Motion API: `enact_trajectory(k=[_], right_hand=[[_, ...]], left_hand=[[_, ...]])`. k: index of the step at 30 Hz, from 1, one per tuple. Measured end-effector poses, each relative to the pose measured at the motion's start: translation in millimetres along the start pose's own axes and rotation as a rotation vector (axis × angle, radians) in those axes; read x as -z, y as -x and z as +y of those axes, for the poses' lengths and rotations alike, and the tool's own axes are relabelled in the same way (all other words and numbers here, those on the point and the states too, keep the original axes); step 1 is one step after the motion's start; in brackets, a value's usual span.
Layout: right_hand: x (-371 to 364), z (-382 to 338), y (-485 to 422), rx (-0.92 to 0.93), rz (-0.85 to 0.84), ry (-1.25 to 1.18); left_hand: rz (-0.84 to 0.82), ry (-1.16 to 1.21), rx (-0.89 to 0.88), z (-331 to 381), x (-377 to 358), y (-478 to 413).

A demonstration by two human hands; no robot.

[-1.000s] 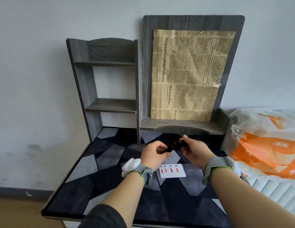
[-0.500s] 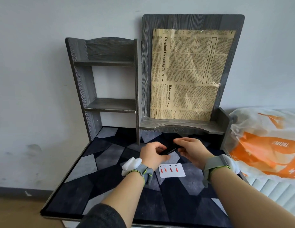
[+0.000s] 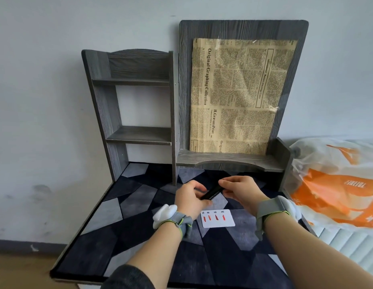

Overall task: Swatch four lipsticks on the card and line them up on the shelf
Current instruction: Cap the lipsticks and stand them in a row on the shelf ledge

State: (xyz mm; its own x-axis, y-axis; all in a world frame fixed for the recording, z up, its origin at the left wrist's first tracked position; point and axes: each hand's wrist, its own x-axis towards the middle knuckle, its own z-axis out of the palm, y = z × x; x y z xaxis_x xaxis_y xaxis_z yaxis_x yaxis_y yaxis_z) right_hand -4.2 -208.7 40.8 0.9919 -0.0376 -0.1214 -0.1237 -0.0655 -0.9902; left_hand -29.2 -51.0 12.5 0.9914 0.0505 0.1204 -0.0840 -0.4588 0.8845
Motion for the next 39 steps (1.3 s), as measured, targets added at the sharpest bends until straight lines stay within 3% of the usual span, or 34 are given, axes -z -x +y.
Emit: enact_trajectory(k=[12, 21, 28, 39], right_hand=[[-6.0, -6.6, 0.8, 0.062, -0.003, -0.105], [-21.5, -19.6, -1.8, 0.139, -0.138, 0.047], [-25.9, -18.8, -11.7, 0.24, -0.067, 0.189], [-34.3, -24.2, -37.6, 0.193, -0.007, 0.063]], left_hand=[[0.053, 0.201, 0.033, 3.6, -3.5, -3.8], [0.087, 0.215, -0.005, -1.4, -1.1, -14.3], [0.039, 0.283, 0.024, -10.1, 0.3, -25.7], [0.047, 0.253, -0.019, -9.6, 2.0, -52.5]])
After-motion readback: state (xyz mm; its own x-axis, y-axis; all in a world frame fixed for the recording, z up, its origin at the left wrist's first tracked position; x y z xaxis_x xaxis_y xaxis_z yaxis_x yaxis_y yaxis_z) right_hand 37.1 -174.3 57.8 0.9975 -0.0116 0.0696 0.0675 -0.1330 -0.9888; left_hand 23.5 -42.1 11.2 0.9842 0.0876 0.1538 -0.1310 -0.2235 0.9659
